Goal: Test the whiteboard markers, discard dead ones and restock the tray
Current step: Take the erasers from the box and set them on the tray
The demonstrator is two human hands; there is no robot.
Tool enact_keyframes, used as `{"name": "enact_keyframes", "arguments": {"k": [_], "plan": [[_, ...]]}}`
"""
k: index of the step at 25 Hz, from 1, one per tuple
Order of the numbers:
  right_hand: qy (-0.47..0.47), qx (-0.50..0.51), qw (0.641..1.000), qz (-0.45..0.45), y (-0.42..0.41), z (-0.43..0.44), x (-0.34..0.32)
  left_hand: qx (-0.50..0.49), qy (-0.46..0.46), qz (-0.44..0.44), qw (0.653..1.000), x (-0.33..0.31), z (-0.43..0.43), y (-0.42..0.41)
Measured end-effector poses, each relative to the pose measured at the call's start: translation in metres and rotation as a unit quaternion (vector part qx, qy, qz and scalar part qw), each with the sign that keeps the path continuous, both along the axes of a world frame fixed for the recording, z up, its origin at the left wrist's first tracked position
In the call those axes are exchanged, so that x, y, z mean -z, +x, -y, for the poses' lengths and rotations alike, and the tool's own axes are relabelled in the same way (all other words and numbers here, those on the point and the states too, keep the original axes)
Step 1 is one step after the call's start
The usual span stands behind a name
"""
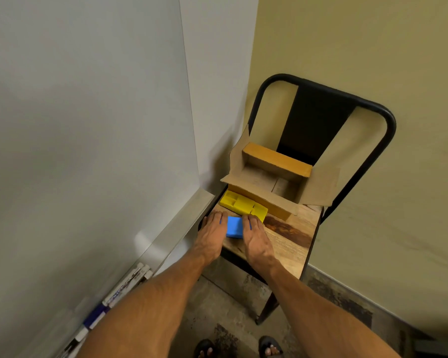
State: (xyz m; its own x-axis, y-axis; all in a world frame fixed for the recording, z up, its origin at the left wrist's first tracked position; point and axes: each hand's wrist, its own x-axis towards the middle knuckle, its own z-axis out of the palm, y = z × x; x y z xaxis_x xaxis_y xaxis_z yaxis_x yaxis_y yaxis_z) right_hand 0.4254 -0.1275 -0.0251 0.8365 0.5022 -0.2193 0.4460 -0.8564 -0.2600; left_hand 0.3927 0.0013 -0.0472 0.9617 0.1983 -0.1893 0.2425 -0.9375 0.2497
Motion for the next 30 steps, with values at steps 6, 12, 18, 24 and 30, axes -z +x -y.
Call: {"name": "enact_keyframes", "arguments": {"k": [6,12,18,24,30], "plan": [[0.018,-0.067,0.997,-0.015,0.016,0.016,-0.017,-0.089,-0.011,-0.019,0.996,-0.016,0.023,-0.001],[0.022,-0.151,0.988,0.002,0.030,0.025,-0.030,-0.184,-0.032,0.006,0.982,-0.034,0.046,-0.012],[0.049,-0.260,0.963,0.046,0.028,0.014,-0.044,-0.260,-0.024,0.071,0.963,-0.057,0.056,-0.040],[0.189,-0.333,0.922,-0.051,0.015,-0.026,-0.055,-0.318,0.018,0.114,0.941,-0.068,0.034,-0.077],[0.177,-0.372,0.907,-0.088,-0.002,-0.065,-0.062,-0.380,0.033,0.119,0.917,-0.070,0.011,-0.097]]}}
